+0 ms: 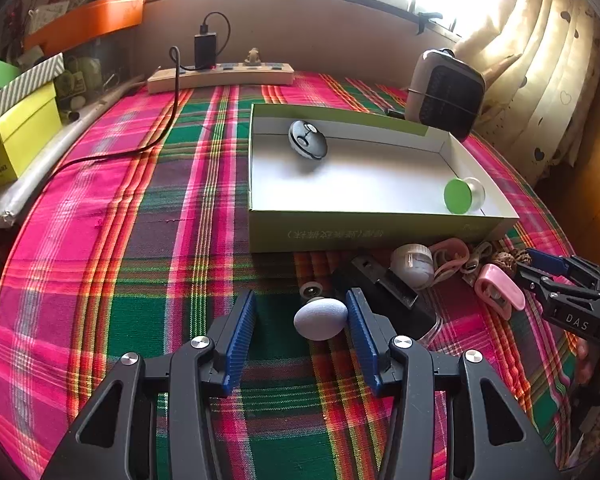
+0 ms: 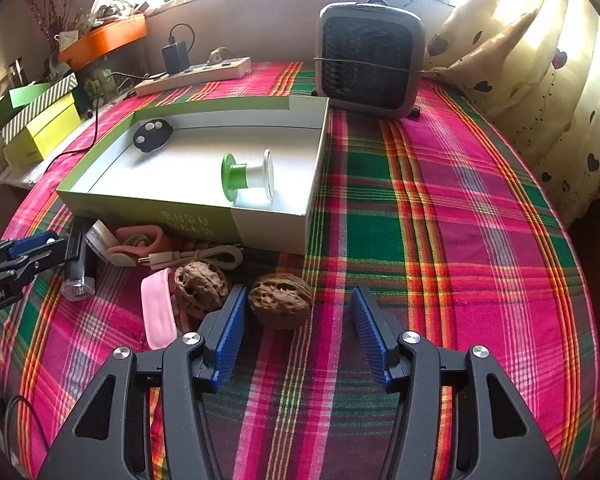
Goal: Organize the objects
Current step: 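Withdraw both grippers from the tray toward the walnuts and white knob, then close the right gripper on a walnut while the left gripper grasps the white knob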
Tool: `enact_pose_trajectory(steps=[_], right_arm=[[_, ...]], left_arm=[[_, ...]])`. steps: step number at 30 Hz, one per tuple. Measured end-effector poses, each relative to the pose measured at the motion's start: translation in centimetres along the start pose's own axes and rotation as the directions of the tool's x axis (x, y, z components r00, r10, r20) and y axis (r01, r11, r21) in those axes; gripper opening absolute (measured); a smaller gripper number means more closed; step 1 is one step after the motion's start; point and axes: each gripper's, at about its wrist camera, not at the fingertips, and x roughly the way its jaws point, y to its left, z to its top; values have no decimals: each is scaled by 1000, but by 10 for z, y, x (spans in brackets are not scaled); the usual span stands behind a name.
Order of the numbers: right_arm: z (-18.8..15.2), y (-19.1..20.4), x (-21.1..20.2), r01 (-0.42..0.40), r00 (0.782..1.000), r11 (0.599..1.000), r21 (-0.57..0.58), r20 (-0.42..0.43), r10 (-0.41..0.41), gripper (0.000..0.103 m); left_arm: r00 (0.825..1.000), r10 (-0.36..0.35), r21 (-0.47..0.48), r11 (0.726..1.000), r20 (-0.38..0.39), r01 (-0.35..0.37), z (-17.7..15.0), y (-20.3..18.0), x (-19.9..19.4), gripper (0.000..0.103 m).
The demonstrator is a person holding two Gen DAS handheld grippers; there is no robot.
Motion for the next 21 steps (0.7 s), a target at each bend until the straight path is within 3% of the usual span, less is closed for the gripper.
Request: enact_pose_trajectory(steps=[6,10,16,21], right_arm=[[0,1,0,9,1000,1000,-6,-1,-9,54],[-1,1,0,10,1000,1000,-5,0,-10,54],[-2,1,-2,8,1000,1000,-7,5,-8,40],[-1,2,-2,5,1000,1000,-12,6,-5,34]], left_arm=[[1000,-1,-8,1000,3,1,0,1,0,44],[1000,24,-4,1000,4,-24,1,1,0,35],[999,37,-14,999,5,-37,2,5,0,25],[999,39,-13,999,6,-39,1,5,0,24]])
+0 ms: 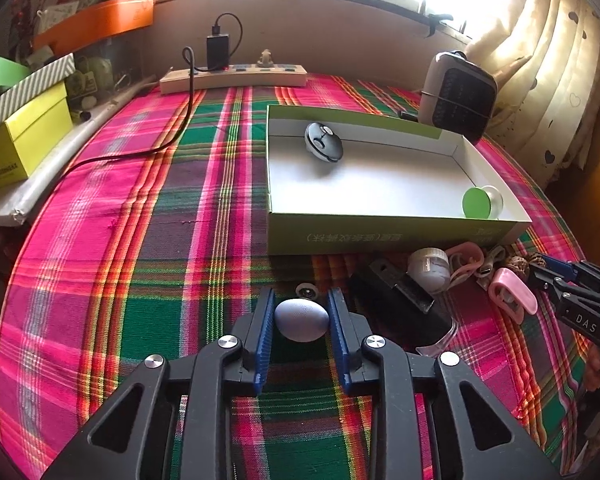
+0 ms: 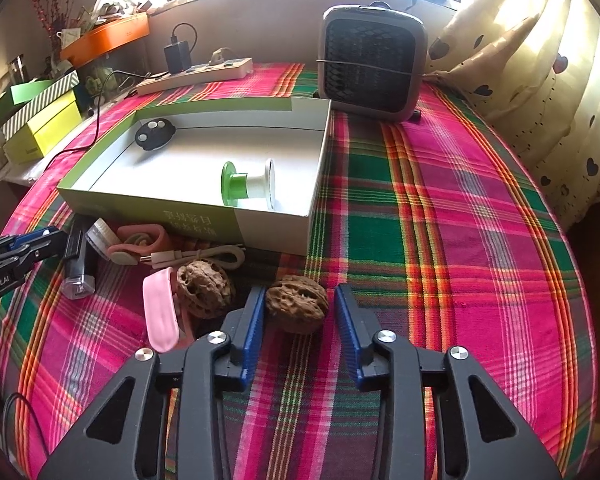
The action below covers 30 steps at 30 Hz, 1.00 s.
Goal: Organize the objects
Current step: 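Close the right gripper on a walnut while the left gripper grasps the white knob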
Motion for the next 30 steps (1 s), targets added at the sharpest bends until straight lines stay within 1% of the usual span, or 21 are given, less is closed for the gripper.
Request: enact_pose_trajectory(steps=[1,30], right_arm=[[0,0,0,0,1000,1000,-1,1,0,32],[0,0,-1,0,1000,1000,-1,1,0,32]], left_arm=[[1000,-1,-1,1000,0,1,0,0,0,24],[1000,-3,-4,1000,1,3,-1,1,0,24]])
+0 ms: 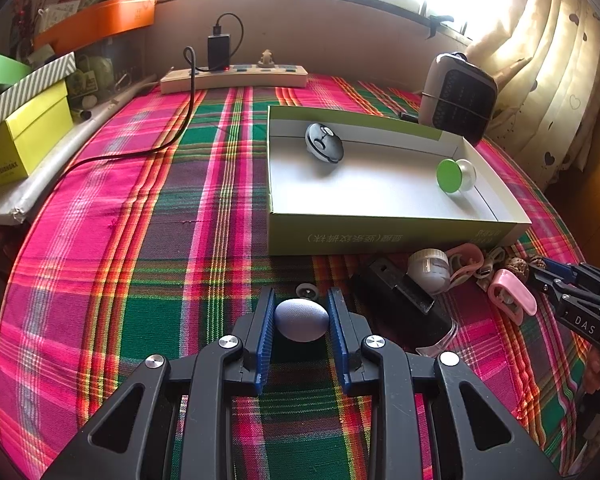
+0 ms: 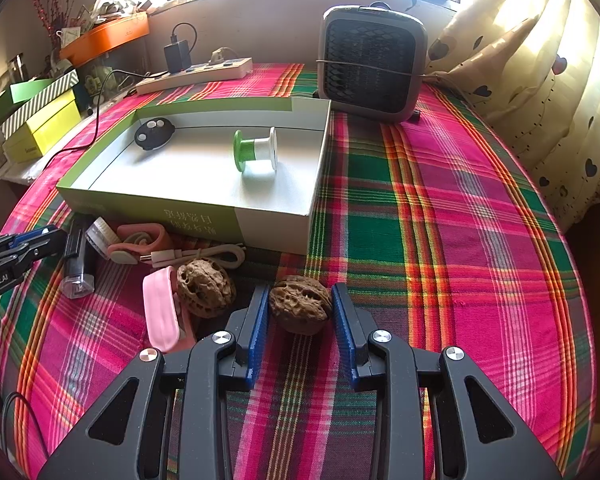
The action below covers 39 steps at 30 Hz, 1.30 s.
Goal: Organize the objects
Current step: 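Close the right gripper on a walnut while the left gripper grasps the white knob, then carry the walnut with the right gripper into the tray while the left gripper carries the knob there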
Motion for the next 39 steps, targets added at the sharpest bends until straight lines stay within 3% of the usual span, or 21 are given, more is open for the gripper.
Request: enact_pose_trajectory(steps=[24,39], right_arm=[[6,-6,-19,2,999,1000,28,44,-3,32],[47,6,-37,-15,991,1000,-17,132,17,32]], left_arm=[[998,-37,16,999,49,36,16,-7,-23,24],[995,-58,61,997,86,52,50,-19,-24,24]])
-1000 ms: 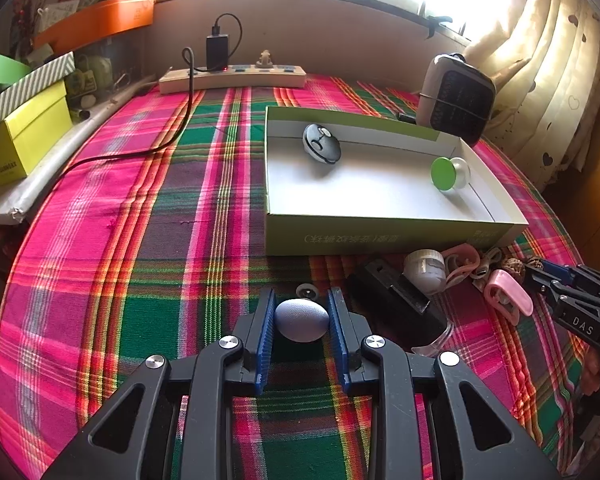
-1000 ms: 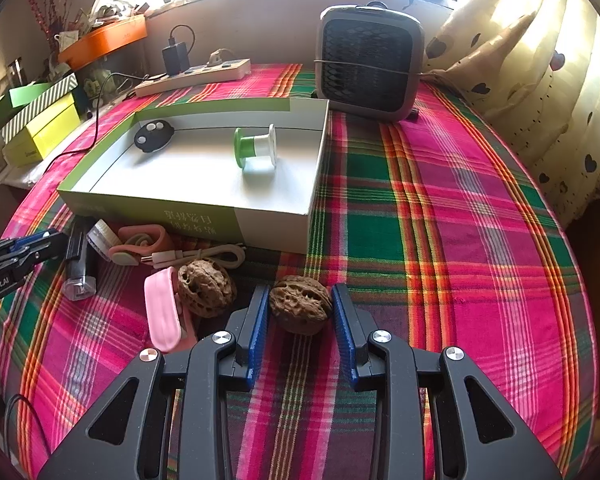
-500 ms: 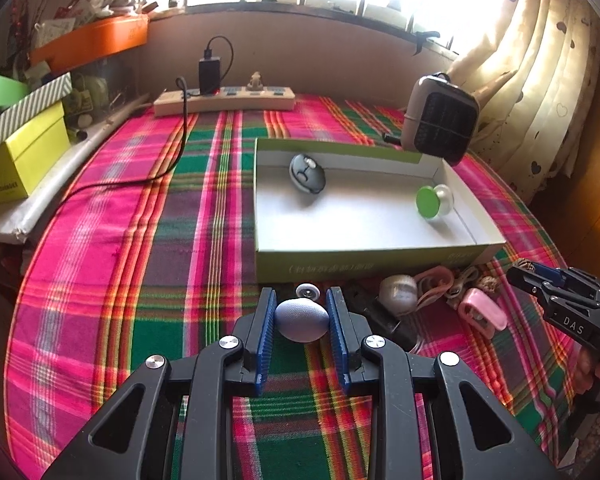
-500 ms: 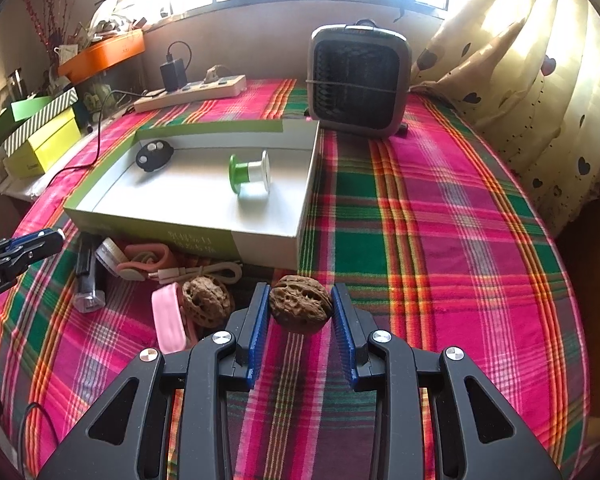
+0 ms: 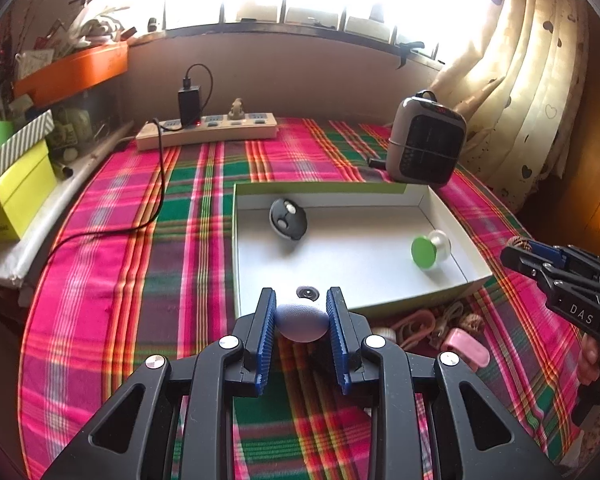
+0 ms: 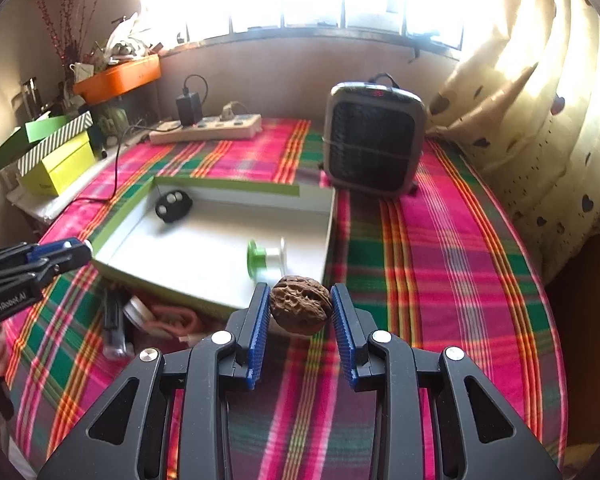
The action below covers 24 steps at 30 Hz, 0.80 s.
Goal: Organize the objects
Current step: 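Carry the walnut with the right gripper into the tray while the left gripper carries the knob there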
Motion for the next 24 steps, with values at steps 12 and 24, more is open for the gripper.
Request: enact_pose_trajectory(steps=[12,24], right_arm=[[33,12,24,-25,1000,999,-30,7,25,32],[58,10,80,-30,998,999,-37,-54,28,32]], left_arm=[[1000,-3,15,1000,0,3,22,-2,19,24],[999,8,15,1000,-34,-8,35,2,53,24]])
